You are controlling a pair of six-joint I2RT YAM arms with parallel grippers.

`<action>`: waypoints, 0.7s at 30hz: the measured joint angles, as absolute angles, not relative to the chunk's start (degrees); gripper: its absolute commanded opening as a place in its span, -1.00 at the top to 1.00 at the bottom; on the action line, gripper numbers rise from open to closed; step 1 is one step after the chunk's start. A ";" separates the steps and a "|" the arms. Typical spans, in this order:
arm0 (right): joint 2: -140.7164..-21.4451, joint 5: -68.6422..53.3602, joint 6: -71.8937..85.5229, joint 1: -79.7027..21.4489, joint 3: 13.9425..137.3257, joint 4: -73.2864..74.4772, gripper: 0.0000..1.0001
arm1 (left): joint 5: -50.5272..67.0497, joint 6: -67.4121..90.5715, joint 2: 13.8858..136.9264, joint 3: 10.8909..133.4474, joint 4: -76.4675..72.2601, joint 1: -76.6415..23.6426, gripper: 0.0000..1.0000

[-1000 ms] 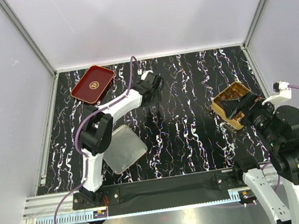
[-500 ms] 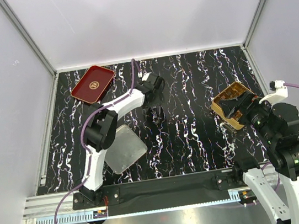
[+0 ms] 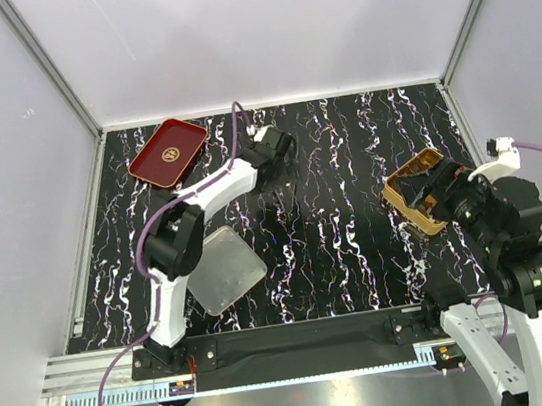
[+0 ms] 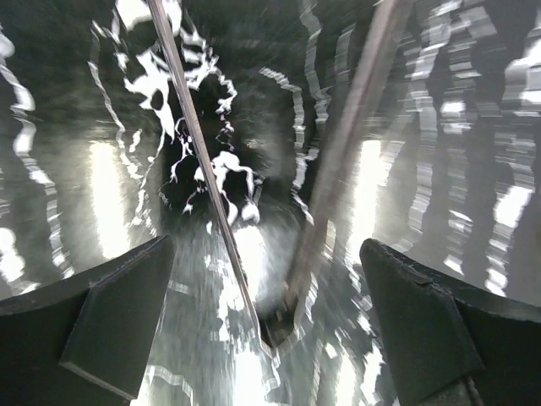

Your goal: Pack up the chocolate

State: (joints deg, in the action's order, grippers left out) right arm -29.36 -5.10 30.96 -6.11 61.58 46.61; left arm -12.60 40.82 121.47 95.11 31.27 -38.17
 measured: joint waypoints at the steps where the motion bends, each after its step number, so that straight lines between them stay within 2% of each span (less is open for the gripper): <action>1: -30.50 -5.13 31.03 -6.11 62.39 46.61 -0.99 | -12.62 40.38 119.77 95.09 31.66 -38.15 -0.98; 7: -39.59 -9.17 32.08 -6.13 63.24 45.39 -0.97 | -13.41 37.30 99.70 89.43 29.39 -37.28 -0.98; 11: -44.69 -11.57 33.36 -6.20 57.56 42.57 -0.97 | -10.85 34.41 85.95 83.59 28.14 -32.80 -0.96; 14: -46.28 -11.46 33.71 -6.35 51.99 42.83 -0.96 | -11.05 31.73 84.38 83.31 32.05 -29.78 -0.82; 17: -46.37 -11.44 33.69 -6.76 49.93 43.38 -0.96 | -11.25 30.04 84.95 77.76 35.40 -30.06 -0.63; 21: -46.50 -9.98 33.30 -8.73 49.82 43.35 -0.95 | -11.53 30.04 84.90 66.54 39.13 -32.42 -0.57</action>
